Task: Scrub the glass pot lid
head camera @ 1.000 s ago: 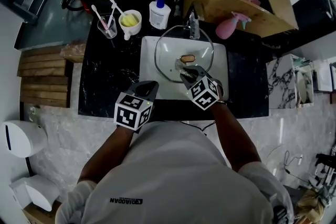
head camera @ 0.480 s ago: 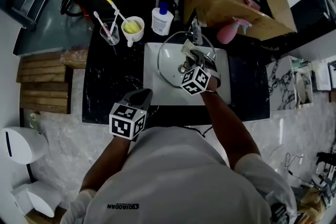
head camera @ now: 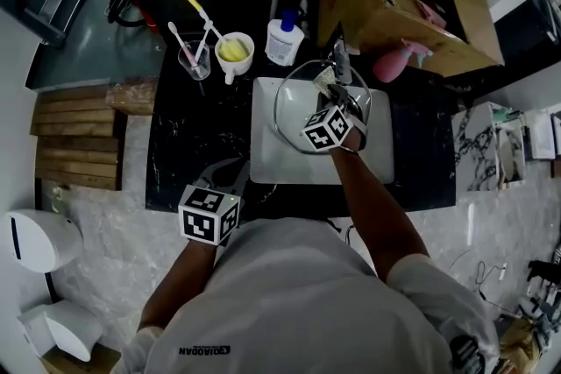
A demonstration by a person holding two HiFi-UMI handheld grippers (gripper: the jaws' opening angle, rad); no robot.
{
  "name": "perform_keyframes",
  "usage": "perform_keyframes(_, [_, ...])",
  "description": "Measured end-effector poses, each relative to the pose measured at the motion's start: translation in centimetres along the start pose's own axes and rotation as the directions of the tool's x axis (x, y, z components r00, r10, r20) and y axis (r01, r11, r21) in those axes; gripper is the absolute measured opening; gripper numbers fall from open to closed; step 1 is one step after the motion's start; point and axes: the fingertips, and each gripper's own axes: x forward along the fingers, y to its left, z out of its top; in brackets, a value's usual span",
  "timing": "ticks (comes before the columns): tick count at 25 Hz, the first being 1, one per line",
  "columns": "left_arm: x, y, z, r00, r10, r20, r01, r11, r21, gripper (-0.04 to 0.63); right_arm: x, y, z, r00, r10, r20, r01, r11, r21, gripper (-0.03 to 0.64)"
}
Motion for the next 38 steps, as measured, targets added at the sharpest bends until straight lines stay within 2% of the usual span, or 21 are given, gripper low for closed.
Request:
perform_keyframes(13, [-0.8, 2.1, -0.8, 1.000, 0.002, -0.023, -0.002, 1.000, -0.001, 0.015, 1.4, 0.5, 1.5, 1.000, -0.018, -0.013, 0.019, 0.998, 0.055, 0.097])
perform_keyframes(18, [-1.1, 2.9, -0.7, 1.000, 0.012, -0.020, -0.012, 1.000, -0.006, 0.015, 1.8, 1.0, 2.7, 1.000, -0.010, -0.001, 0.010, 0.999, 0.048, 0.098])
perform_keyframes(31, [-1.7, 4.1, -1.1, 1.000, 0.021, -0.008, -0.021, 0.999, -0.034, 0.015, 2.1, 3.6, 4.9, 0.999, 0.026, 0.028, -0.024, 0.999, -0.046, 0.098])
perform_keyframes(38, [-1.9, 4.1, -1.1, 1.000, 0.027, 0.003, -0.027, 0.999, -0.040, 0.015, 1.8, 6.1, 5.5, 0.996, 0.070, 0.051, -0.062, 0.989, -0.135, 0.098])
